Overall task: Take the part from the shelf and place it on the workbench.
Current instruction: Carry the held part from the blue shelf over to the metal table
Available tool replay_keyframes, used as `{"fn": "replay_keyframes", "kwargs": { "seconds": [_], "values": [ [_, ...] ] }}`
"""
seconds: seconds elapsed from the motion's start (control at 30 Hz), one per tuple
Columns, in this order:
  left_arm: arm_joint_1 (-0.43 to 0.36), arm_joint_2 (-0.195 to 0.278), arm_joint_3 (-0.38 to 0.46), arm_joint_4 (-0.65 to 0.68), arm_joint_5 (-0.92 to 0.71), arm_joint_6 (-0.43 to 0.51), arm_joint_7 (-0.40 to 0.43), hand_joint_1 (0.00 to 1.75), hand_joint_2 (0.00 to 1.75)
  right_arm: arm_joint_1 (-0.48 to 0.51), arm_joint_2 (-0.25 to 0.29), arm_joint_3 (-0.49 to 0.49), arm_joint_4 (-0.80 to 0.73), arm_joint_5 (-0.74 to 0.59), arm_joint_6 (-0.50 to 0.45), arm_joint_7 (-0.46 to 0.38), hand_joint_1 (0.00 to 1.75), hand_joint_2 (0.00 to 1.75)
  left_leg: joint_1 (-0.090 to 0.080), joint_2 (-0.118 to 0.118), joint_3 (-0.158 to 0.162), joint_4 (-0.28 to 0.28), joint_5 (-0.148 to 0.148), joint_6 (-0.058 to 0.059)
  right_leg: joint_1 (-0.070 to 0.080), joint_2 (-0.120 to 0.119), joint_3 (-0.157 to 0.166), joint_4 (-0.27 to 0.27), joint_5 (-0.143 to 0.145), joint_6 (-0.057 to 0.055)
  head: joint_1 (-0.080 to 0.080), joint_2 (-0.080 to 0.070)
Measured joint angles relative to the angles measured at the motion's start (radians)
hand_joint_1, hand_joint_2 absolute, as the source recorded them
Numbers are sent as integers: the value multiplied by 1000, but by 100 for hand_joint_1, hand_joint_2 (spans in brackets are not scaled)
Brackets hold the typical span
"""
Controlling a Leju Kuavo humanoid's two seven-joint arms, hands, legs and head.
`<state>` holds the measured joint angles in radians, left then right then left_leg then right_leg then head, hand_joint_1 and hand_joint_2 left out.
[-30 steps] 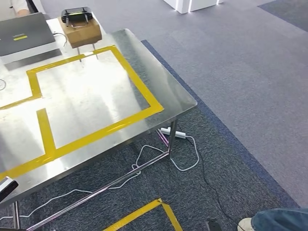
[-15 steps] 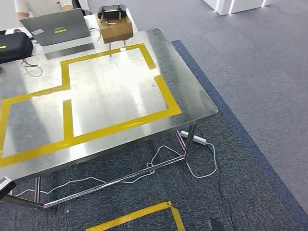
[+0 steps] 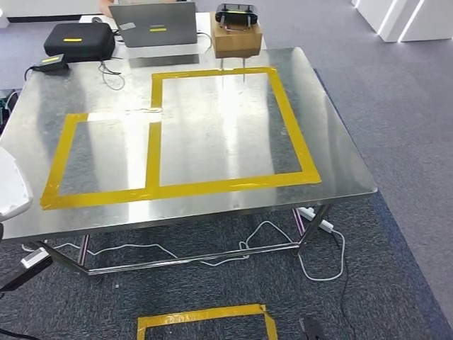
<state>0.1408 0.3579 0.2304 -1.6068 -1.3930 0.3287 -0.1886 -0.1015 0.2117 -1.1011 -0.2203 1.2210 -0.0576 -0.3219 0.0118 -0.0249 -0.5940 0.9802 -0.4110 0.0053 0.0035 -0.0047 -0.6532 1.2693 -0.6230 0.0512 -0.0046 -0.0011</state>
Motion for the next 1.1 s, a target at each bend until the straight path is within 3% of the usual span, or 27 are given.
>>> {"fn": "replay_keyframes", "kwargs": {
  "seconds": [0.03,0.07,0.1,0.17,0.23,0.3,0.33,0.4,0.43,0.47,0.53,0.57,0.63,0.7,0.77,0.8,0.83,0.9,0.97,1.0,1.03,1.07,1.1],
  "values": [
    [-9,5,-21,4,2,-4,-7,145,175,-1,2,1,0,0,-6,9,0,0,0,-16,0,0,0,0,0,2,-22,32,-1,-1,0,0],
    [-17,9,-41,8,2,-7,-13,145,175,-4,5,2,0,0,-9,16,0,0,0,-31,1,1,0,0,0,3,-27,27,17,-2,0,0],
    [-24,14,-59,12,2,-9,-18,145,175,-7,7,4,0,0,-12,20,0,0,0,-47,2,1,0,-1,-1,9,-12,-19,54,-4,0,0],
    [-37,21,-85,17,2,-10,-22,145,175,-14,10,6,0,0,-13,25,0,0,1,-74,2,4,-1,-7,-7,49,43,-156,130,-7,0,0],
    [-49,28,-103,22,3,-10,-23,145,175,-18,12,8,0,0,-13,27,0,0,1,-99,-5,8,0,-18,-13,85,79,-235,155,-12,0,0],
    [-54,37,-114,26,5,-10,-23,145,175,-19,15,11,0,0,-13,28,0,0,5,-122,-13,6,6,-31,-12,75,85,-243,153,-23,-1,0],
    [-53,41,-118,28,5,-11,-23,145,175,-20,17,12,0,0,-13,28,0,0,5,-114,-17,7,5,-37,-12,63,86,-245,154,-30,-1,0],
    [-56,49,-125,31,5,-11,-23,145,175,-21,20,14,0,0,-13,28,0,0,0,-59,-41,55,-24,-45,-13,38,88,-249,157,-44,-6,0],
    [-60,51,-129,32,5,-11,-23,145,175,-21,20,14,0,0,-13,28,0,0,-2,-22,-67,110,-53,-48,-12,24,89,-250,157,-49,-9,0],
    [-63,52,-133,33,6,-10,-24,145,175,-20,20,14,0,0,-13,28,0,0,-2,0,-101,179,-85,-51,-10,11,89,-250,155,-53,-11,0],
    [-65,52,-143,36,15,-9,-39,145,175,-18,20,14,0,0,-13,28,0,0,-1,13,-154,284,-117,-53,-7,-19,90,-250,152,-55,-11,0],
    [-65,52,-150,38,23,-7,-53,145,175,-18,20,15,0,0,-12,28,0,0,-1,15,-157,289,-108,-53,-7,-33,91,-250,150,-56,-11,0],
    [-68,53,-171,39,43,-5,-87,145,175,-21,21,17,0,0,-12,27,0,0,-3,34,-105,192,-46,-49,-6,-60,98,-250,145,-52,-11,0],
    [-76,53,-199,39,64,-3,-119,145,175,-25,22,21,0,0,-11,28,0,0,-9,82,-36,63,-1,-42,0,-84,105,-249,136,-43,-11,0],
    [-85,54,-228,39,85,-3,-139,145,175,-29,22,24,0,0,-10,28,0,0,-15,99,-13,15,3,-33,7,-105,112,-250,128,-34,-8,0],
    [-87,54,-240,39,93,-3,-144,145,175,-32,22,26,0,0,-10,28,0,0,-15,85,-15,13,2,-26,8,-118,115,-252,125,-29,-7,0],
    [-87,55,-249,39,101,-3,-146,145,175,-34,22,27,0,0,-10,29,0,0,-14,71,-15,11,2,-22,7,-116,119,-251,120,-23,-6,0],
    [-91,56,-263,39,119,-1,-153,145,175,-37,22,31,0,0,-9,29,0,0,-9,47,-15,8,5,-11,4,-72,103,-209,90,-12,-3,0],
    [-96,58,-275,39,146,2,-170,145,175,-35,22,33,0,-5,-2,26,0,0,-5,29,-15,7,6,-3,2,-13,45,-87,29,-6,2,0],
    [-97,58,-281,39,160,3,-181,145,175,-33,22,35,0,-9,4,25,0,0,-5,20,-15,7,6,-1,2,-2,8,-17,4,-6,3,0],
    [-97,58,-285,39,170,4,-191,145,175,-32,22,36,0,-14,12,24,0,0,-5,11,-15,8,5,0,2,2,-21,29,-5,-6,3,0],
    [-97,59,-289,39,177,4,-201,145,175,-31,22,37,1,-19,19,24,0,0,-4,2,-15,8,5,0,2,3,-34,39,6,-6,3,0],
    [-98,59,-293,40,180,5,-210,145,175,-31,22,38,1,-22,26,25,0,0,-3,-6,-14,8,4,-1,1,3,-28,8,37,-6,2,0]
  ]
}}
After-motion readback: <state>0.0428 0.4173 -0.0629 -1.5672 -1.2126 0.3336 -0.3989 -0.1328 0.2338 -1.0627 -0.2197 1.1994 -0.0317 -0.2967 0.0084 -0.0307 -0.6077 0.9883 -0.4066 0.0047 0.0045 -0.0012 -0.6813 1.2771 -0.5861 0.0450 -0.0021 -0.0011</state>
